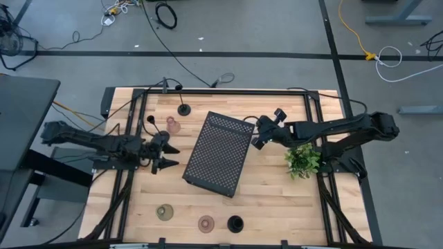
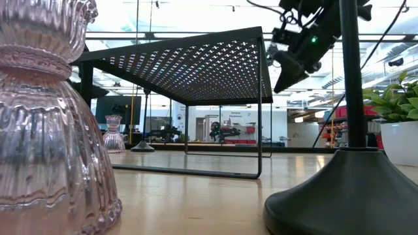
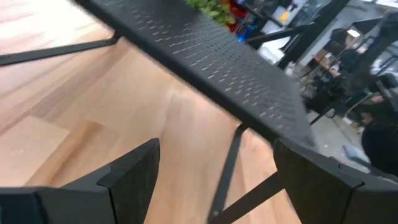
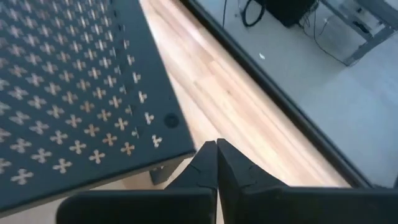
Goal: Pick & Place candle stick holders
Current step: Move the shelf to the middle of the table
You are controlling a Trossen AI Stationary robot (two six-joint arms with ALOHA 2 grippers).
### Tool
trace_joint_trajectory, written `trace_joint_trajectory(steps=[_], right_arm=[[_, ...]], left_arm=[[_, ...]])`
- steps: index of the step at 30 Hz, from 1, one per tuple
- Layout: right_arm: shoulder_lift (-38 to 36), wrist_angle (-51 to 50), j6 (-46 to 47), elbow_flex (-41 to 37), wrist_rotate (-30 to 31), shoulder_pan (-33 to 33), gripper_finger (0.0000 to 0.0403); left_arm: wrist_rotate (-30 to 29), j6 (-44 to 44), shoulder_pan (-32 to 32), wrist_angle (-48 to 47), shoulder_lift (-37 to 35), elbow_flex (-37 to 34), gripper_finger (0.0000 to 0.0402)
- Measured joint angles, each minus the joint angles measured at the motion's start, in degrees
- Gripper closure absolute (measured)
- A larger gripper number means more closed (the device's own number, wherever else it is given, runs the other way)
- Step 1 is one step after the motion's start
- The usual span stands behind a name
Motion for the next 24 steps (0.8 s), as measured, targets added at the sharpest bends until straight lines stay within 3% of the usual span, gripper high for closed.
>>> trace_joint_trajectory(steps=[11,16,24], right_arm=[[-6.21,-0.03,-1.46,0.0,0.14,0.0,0.0403],[-6.28,-0.18,-1.85,0.0,0.02,0.0,0.0403],[-6.28,-0.29,-2.51,0.0,-0.14,0.0,0.0403]], left_arm=[[-12.59,-6.07,-9.02,6.49,11.92,0.0,0.0088],[-13.76,-5.89,-11.66,15.9,17.8,0.09,0.0088],[-17.51,-4.42,-14.32,16.74,28.31,5.64,0.0088]])
